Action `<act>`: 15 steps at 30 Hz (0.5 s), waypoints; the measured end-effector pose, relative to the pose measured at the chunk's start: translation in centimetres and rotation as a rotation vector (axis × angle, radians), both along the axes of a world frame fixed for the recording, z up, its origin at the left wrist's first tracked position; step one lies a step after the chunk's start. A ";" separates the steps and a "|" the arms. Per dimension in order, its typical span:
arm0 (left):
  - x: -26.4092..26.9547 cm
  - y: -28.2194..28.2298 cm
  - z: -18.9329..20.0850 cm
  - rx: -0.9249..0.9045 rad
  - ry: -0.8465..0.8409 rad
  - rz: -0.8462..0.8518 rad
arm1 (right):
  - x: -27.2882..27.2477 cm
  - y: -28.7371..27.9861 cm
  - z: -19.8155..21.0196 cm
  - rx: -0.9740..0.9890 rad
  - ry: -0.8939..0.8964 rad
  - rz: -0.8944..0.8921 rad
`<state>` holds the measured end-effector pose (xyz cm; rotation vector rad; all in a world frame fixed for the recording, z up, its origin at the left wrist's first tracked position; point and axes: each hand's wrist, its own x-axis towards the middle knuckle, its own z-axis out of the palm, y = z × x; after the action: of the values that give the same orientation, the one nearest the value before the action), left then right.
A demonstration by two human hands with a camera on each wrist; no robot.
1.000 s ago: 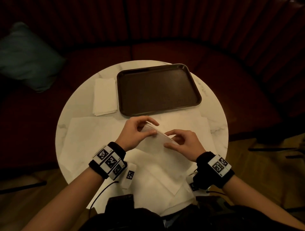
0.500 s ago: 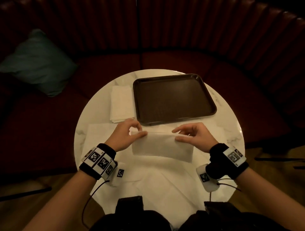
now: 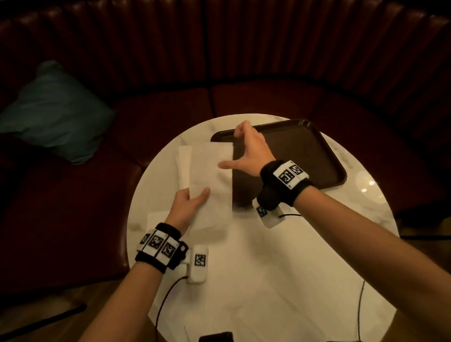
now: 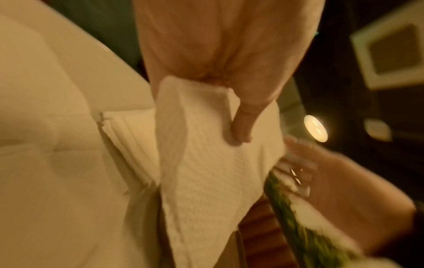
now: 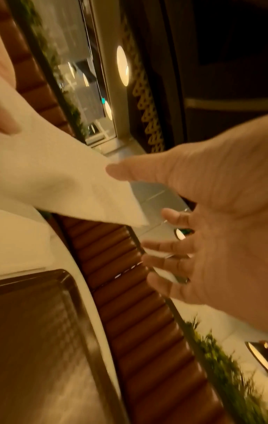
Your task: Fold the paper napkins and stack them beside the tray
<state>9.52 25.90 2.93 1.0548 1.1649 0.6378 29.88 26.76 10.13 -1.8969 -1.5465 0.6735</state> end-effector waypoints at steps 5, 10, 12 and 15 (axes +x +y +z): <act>0.2 6.7 -2.3 -0.149 -0.086 0.151 | -2.4 5.1 -5.4 -0.231 0.221 0.078; 0.7 11.3 -5.4 -0.148 0.052 0.170 | -3.6 9.3 -10.4 -0.235 0.258 0.005; 0.7 12.4 -6.4 -0.020 0.190 0.192 | -3.7 10.8 -11.6 -0.252 0.230 0.000; 0.4 12.9 -7.3 0.162 0.380 0.147 | -3.7 12.2 -13.5 -0.301 0.190 -0.016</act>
<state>9.88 38.82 -4.36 1.2722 1.5513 0.6726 26.21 38.99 -3.37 -1.9877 -1.3691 1.0972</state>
